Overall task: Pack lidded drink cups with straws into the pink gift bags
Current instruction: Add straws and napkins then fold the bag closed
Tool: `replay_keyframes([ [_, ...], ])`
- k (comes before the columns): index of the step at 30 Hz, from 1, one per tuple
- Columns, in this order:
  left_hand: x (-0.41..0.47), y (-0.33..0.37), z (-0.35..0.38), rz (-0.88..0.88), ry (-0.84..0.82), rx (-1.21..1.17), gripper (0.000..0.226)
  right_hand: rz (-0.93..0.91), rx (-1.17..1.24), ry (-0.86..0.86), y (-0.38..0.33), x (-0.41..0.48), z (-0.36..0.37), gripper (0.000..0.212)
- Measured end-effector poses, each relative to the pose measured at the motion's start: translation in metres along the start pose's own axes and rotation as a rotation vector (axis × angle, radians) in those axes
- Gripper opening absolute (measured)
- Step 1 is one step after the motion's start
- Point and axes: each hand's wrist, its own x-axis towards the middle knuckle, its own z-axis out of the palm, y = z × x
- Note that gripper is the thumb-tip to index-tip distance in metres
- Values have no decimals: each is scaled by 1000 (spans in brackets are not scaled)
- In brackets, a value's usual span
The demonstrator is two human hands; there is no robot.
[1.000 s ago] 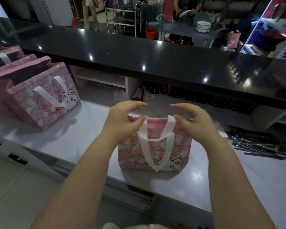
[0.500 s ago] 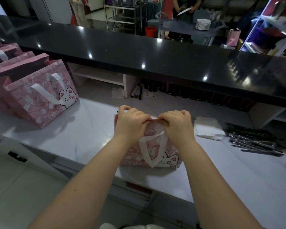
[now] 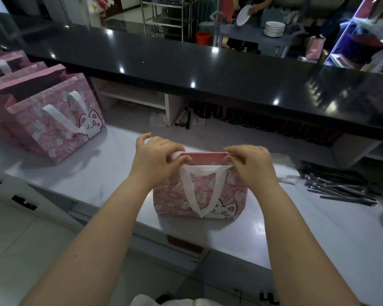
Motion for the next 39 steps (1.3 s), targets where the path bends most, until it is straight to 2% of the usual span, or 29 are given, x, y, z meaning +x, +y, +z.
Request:
replay_keyframes([
  [3,-9,-13,-10,21,-1,-117,47,118,182,-40,17,-8,-8,26],
  [5,-11,-19,-13,20,3,-135,39,191,216,-51,23,-10,-9,30],
  [9,-4,-18,-8,-33,52,-77,9,148,154,47,18,-5,1,28],
  [14,-5,-18,-1,-106,102,-116,4,210,222,66,23,-6,7,33],
  [18,-16,-36,-3,-231,50,-342,14,296,338,86,32,-13,4,46],
  [23,-10,-42,1,-345,128,-310,18,302,342,151,28,-3,6,44],
  [25,-7,-40,3,-394,149,-354,19,312,352,170,27,1,8,39],
  [28,-13,-35,4,-495,144,-570,31,397,448,125,29,-1,14,28],
  [31,-40,-32,11,-586,161,-776,35,452,584,101,29,-23,22,53],
  [33,-71,-29,23,-641,109,-796,34,495,679,132,31,-49,31,60],
  [35,-104,-26,37,-707,48,-791,32,581,755,163,36,-78,44,52],
  [37,-126,-25,47,-768,42,-795,29,661,797,164,41,-101,57,37],
  [39,-133,-29,51,-805,45,-797,25,709,833,156,43,-113,64,32],
])
